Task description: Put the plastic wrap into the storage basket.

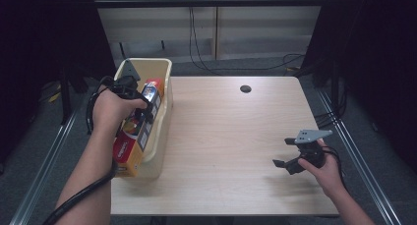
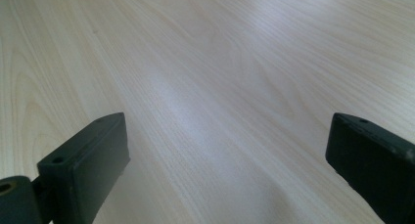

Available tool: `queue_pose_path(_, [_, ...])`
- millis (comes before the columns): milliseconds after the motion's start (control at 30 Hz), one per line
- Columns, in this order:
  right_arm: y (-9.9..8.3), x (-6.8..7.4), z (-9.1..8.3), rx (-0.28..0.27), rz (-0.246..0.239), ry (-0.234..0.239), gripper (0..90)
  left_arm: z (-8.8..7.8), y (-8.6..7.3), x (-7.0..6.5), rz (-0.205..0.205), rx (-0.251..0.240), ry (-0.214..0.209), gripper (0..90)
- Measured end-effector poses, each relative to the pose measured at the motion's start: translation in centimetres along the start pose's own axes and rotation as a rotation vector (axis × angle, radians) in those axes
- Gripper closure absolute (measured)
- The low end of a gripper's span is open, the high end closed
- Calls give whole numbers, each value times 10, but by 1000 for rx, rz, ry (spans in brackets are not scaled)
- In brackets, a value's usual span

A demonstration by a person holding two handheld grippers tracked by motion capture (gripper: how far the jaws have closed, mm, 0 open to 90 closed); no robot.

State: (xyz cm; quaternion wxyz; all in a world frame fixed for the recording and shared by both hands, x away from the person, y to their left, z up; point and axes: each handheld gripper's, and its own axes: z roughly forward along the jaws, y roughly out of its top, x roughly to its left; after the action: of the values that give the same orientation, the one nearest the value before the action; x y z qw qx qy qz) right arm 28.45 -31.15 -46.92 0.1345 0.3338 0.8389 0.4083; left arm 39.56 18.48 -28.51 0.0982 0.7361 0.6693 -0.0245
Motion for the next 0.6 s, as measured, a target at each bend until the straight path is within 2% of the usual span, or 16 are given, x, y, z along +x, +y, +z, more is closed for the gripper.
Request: queue_pose_path(600, [0,1,0,3,2,-1,24,15,-3,9,-18,33,-15,405])
